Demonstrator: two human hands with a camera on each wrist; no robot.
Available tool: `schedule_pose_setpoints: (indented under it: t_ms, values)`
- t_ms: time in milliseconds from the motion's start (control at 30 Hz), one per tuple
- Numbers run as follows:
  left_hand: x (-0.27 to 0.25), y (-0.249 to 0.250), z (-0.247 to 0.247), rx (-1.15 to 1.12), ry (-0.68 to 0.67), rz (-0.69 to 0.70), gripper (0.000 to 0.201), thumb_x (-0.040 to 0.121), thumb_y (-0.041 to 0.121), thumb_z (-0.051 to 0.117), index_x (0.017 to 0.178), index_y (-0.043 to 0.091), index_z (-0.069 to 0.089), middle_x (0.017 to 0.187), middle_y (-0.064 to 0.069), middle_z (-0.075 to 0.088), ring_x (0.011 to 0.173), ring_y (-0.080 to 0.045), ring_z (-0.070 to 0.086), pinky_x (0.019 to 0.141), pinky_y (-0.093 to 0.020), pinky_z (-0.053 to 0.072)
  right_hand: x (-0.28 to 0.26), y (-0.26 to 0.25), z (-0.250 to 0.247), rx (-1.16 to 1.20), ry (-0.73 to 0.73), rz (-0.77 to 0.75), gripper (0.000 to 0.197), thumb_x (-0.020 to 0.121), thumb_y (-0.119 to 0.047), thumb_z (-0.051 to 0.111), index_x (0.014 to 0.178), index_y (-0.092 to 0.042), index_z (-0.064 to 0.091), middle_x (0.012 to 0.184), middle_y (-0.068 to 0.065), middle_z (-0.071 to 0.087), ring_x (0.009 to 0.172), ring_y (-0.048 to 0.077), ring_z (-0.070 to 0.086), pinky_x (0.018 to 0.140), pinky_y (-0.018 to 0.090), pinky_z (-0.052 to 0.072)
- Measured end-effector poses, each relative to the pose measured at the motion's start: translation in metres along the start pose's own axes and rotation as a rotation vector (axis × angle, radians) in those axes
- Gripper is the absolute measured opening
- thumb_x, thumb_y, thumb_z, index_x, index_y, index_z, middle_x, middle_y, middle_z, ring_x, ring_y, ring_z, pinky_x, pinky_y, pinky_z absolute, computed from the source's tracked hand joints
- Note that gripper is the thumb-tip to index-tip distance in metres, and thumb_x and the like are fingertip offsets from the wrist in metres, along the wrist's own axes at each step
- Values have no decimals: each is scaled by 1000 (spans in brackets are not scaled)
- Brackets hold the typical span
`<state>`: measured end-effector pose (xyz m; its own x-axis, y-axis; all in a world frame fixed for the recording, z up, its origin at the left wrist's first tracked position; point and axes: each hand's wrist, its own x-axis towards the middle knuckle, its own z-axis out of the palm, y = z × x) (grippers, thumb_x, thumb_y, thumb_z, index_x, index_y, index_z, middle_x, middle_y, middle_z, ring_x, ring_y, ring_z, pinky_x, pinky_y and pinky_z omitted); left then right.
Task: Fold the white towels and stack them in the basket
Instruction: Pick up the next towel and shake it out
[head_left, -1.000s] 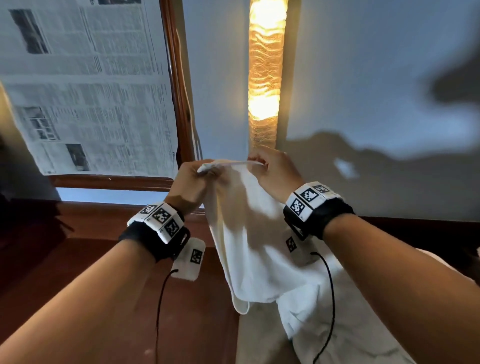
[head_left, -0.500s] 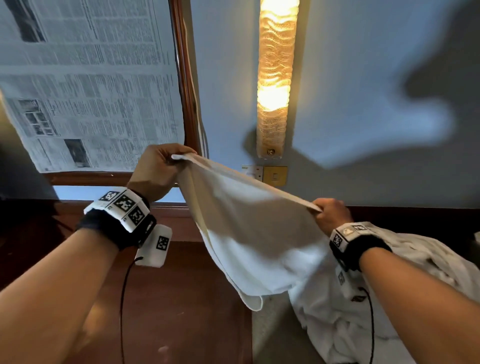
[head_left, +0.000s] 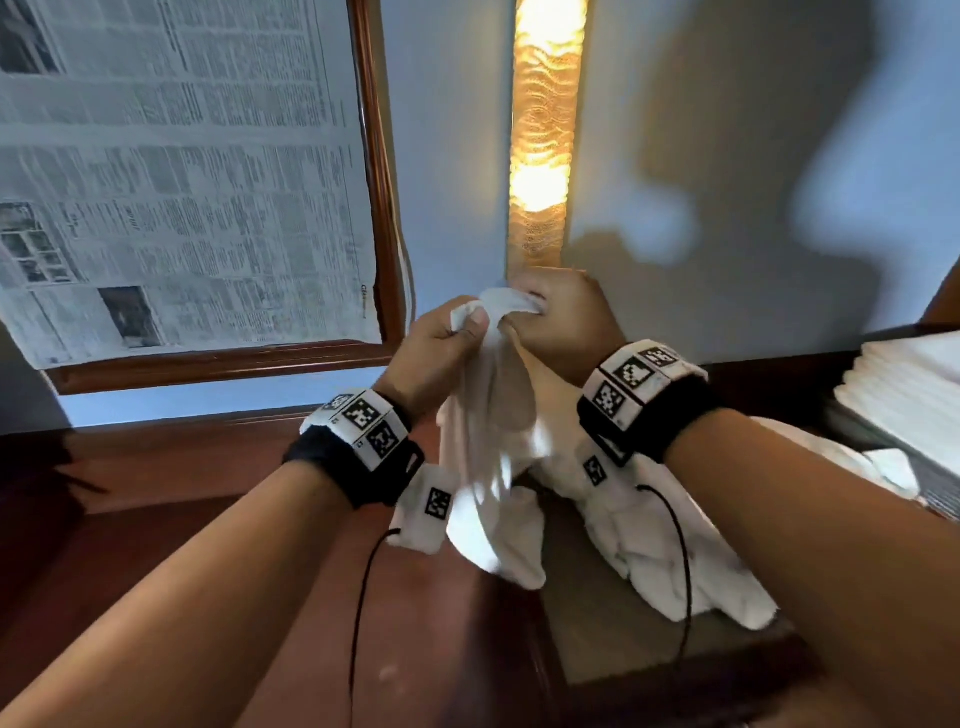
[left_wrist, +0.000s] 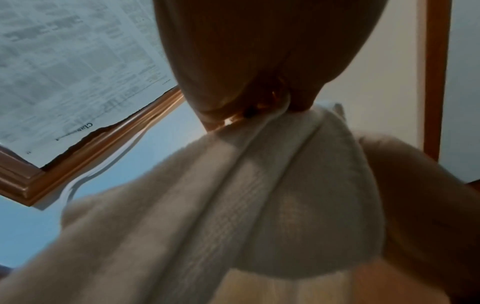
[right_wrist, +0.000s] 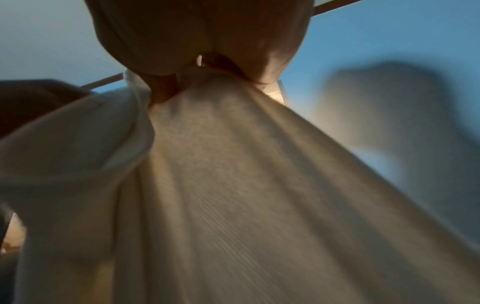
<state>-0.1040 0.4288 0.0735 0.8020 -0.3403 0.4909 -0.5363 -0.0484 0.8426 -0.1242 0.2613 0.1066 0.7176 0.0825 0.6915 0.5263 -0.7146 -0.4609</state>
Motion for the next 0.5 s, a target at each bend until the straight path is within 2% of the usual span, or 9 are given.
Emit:
schedule_pose_setpoints:
  t_ms: [67, 100, 200, 267, 300, 367, 400, 433, 500]
  values:
    - [-4, 4, 2, 0, -23, 24, 32, 98, 37, 47, 102, 13, 68, 96, 1, 69, 93, -14, 64, 87, -34, 52, -22, 3, -3, -88, 59, -62, 30, 82, -38, 59, 67, -13, 60, 62, 0, 57, 60, 25, 51, 56, 37, 41]
    - [-5, 6, 1, -1, -33, 41, 30, 98, 37, 46, 97, 17, 67, 92, 5, 68, 89, -13, 63, 84, -33, 51, -35, 8, -3, -138, 60, -87, 33, 88, -38, 58, 72, -9, 62, 67, 6, 61, 63, 30, 55, 57, 37, 43]
    - [-9, 15, -9, -46, -11, 33, 30, 101, 39, 44, 94, 21, 67, 92, 4, 69, 93, -17, 64, 86, -36, 52, -82, 39, 5, -372, -57, -44, 17, 90, -25, 56, 87, -11, 66, 82, 10, 64, 69, 37, 63, 59, 37, 47]
    - [-11, 17, -20, -82, -2, 4, 31, 103, 39, 46, 96, 20, 70, 97, -3, 72, 98, -23, 66, 93, -45, 52, -116, 70, 7, -521, -132, 111, 11, 90, -17, 59, 94, -14, 69, 87, 10, 65, 73, 39, 65, 60, 34, 44]
    - [-13, 18, -25, -90, -7, -12, 31, 104, 37, 47, 96, 19, 71, 98, -4, 73, 98, -23, 66, 94, -45, 51, -131, 84, 5, -542, -166, 238, 13, 92, -16, 59, 97, -15, 71, 91, 10, 67, 79, 38, 65, 63, 33, 43]
    - [-21, 16, -31, -88, -27, -52, 33, 106, 32, 46, 99, 11, 71, 98, -7, 72, 95, -21, 64, 91, -41, 51, -148, 101, -6, -462, -173, 502, 18, 95, -17, 56, 103, -18, 73, 99, 10, 70, 92, 36, 64, 73, 33, 47]
    - [-26, 13, -32, -83, -36, -73, 34, 108, 28, 45, 100, 5, 69, 97, -8, 70, 93, -20, 63, 89, -38, 50, -149, 104, -10, -403, -139, 580, 20, 95, -17, 56, 105, -18, 73, 102, 11, 72, 96, 35, 64, 77, 34, 48]
    - [-30, 9, -31, -78, -44, -96, 34, 108, 25, 44, 98, 4, 68, 94, -6, 69, 91, -19, 62, 87, -36, 50, -144, 103, -12, -349, -96, 611, 20, 95, -15, 57, 105, -16, 73, 104, 11, 72, 97, 35, 64, 78, 34, 47]
    - [-38, 2, -24, -100, -61, -147, 31, 107, 20, 44, 91, 11, 68, 86, 0, 69, 84, -15, 62, 82, -31, 51, -121, 90, -12, -248, -10, 566, 19, 90, -9, 57, 99, -15, 72, 98, 11, 73, 94, 34, 65, 77, 33, 47]
